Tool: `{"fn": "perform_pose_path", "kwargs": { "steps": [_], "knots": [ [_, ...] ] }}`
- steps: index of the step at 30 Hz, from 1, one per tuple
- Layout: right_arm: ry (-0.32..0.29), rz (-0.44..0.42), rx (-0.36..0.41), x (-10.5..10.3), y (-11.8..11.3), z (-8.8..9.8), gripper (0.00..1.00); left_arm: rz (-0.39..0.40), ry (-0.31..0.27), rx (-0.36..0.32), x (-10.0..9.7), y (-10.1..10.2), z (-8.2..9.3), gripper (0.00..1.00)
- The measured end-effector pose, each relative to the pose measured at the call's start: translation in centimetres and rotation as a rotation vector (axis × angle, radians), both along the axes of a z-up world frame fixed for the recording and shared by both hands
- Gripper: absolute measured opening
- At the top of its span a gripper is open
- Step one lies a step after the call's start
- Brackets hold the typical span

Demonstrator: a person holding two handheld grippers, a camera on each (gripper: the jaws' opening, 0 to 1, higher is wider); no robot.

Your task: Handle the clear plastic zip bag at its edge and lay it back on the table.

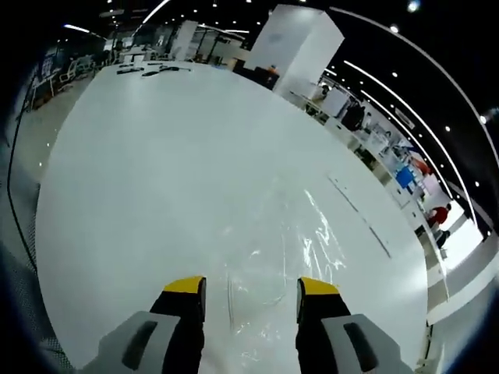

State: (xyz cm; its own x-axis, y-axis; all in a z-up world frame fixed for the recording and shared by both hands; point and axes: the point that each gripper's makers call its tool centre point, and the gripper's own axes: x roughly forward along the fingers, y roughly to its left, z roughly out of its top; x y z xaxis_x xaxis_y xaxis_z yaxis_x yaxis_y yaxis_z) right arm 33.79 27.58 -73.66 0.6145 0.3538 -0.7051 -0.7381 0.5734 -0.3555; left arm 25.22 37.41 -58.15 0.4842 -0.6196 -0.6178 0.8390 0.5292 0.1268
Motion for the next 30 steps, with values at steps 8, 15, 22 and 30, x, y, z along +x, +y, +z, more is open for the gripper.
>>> {"fn": "perform_pose_path", "kwargs": {
  "steps": [8, 15, 22, 30],
  "knots": [
    [-0.004, -0.007, 0.020, -0.5, -1.2, 1.2, 0.53, -0.001, 0.004, -0.010, -0.4, -0.2, -0.3, 0.24],
    [-0.013, -0.010, 0.033, -0.8, -2.2, 1.7, 0.53, 0.003, 0.012, -0.018, -0.8, -0.3, -0.7, 0.24],
    [-0.022, -0.045, 0.044, -1.3, -3.3, 2.3, 0.51, 0.008, 0.022, -0.022, -1.8, -0.1, -1.2, 0.24],
    [-0.010, -0.057, 0.076, -2.4, -4.3, 2.1, 0.51, 0.013, 0.025, -0.034, -2.6, -0.3, -1.5, 0.24]
  ]
}}
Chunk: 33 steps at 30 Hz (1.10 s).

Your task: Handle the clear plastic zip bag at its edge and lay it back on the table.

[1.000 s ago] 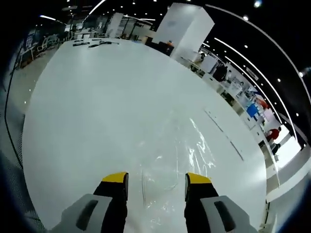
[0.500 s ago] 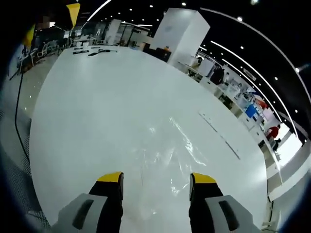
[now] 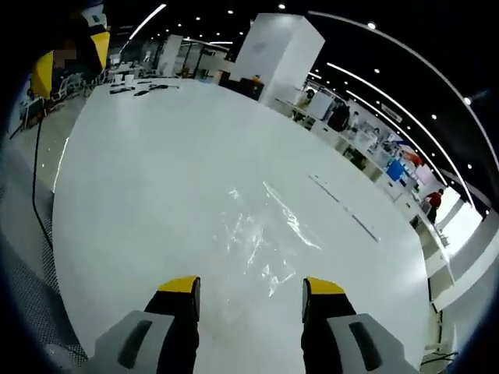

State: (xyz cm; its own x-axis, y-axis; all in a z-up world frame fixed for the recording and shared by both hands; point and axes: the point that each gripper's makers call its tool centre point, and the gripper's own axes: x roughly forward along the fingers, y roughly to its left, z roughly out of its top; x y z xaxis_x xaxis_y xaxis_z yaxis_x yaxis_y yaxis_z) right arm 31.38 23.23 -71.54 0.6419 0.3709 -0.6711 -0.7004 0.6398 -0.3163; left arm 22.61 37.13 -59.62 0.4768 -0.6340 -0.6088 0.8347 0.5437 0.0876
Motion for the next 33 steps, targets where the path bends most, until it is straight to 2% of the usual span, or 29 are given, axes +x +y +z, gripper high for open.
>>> {"fn": "perform_pose_path", "kwargs": {
  "steps": [15, 25, 33],
  "knots": [
    [0.006, -0.031, 0.049, -1.5, 0.0, 0.7, 0.48, 0.006, 0.005, -0.011, -0.5, 0.0, -0.6, 0.24],
    [0.028, -0.061, 0.132, -2.8, -0.3, 1.5, 0.49, 0.029, 0.016, -0.025, -1.4, -0.1, -1.2, 0.27],
    [0.035, -0.077, 0.216, -4.8, -0.8, 2.6, 0.52, 0.072, 0.040, -0.043, -2.6, 0.6, -2.9, 0.29]
  ]
}}
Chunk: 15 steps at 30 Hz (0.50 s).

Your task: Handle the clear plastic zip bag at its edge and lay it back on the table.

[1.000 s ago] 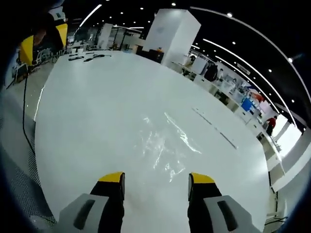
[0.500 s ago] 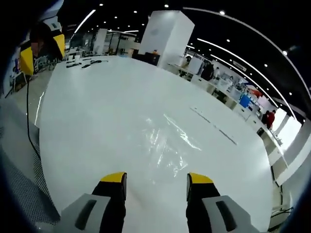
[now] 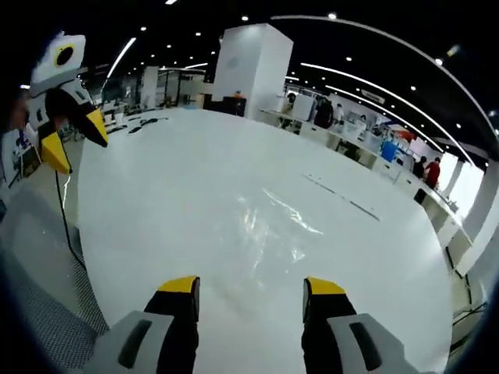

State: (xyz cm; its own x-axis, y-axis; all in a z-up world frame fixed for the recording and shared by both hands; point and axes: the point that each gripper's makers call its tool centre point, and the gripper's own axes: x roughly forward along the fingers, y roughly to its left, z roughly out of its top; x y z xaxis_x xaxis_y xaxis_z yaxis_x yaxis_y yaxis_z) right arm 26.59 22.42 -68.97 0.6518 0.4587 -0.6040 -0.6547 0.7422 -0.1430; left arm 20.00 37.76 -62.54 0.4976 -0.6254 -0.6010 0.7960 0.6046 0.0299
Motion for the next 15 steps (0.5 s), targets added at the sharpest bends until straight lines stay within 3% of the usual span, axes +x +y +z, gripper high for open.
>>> {"fn": "perform_pose_path", "kwargs": {
  "steps": [15],
  "knots": [
    [0.013, -0.009, 0.110, -4.3, -1.3, 1.5, 0.59, 0.145, 0.068, -0.117, -1.9, 1.4, -3.6, 0.37]
  ]
}}
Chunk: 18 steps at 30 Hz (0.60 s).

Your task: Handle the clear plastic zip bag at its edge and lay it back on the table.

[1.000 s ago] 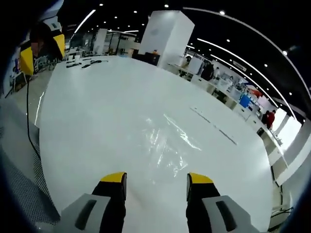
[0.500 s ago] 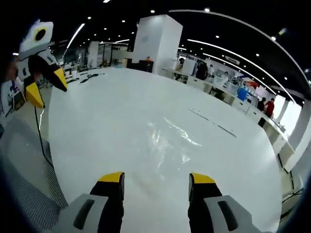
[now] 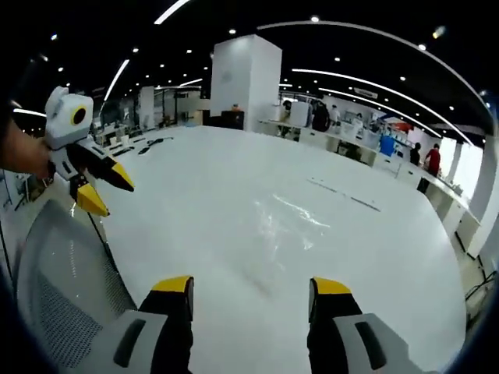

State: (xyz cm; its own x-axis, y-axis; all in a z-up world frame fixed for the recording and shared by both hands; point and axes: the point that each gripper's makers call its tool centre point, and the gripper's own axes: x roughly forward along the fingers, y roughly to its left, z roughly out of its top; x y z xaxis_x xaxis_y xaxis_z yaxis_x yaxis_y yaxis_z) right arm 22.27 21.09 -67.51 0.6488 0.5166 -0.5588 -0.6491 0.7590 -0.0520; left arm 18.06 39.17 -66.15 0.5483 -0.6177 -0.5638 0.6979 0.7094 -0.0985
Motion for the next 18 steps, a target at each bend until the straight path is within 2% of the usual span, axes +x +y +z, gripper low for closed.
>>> {"fn": "perform_pose_path", "kwargs": {
  "steps": [8, 12, 18],
  "knots": [
    [0.037, -0.048, 0.045, -1.9, -0.9, -0.2, 0.63, 0.039, 0.040, -0.041, -1.7, 0.2, -1.8, 0.38],
    [0.032, -0.056, 0.063, -1.9, -1.0, 0.6, 0.65, 0.063, 0.069, -0.069, -2.5, 0.1, -2.8, 0.41],
    [0.051, -0.088, 0.079, -2.9, -2.8, 0.1, 0.66, 0.067, 0.052, -0.074, -2.9, -0.3, -2.0, 0.42]
  ]
}}
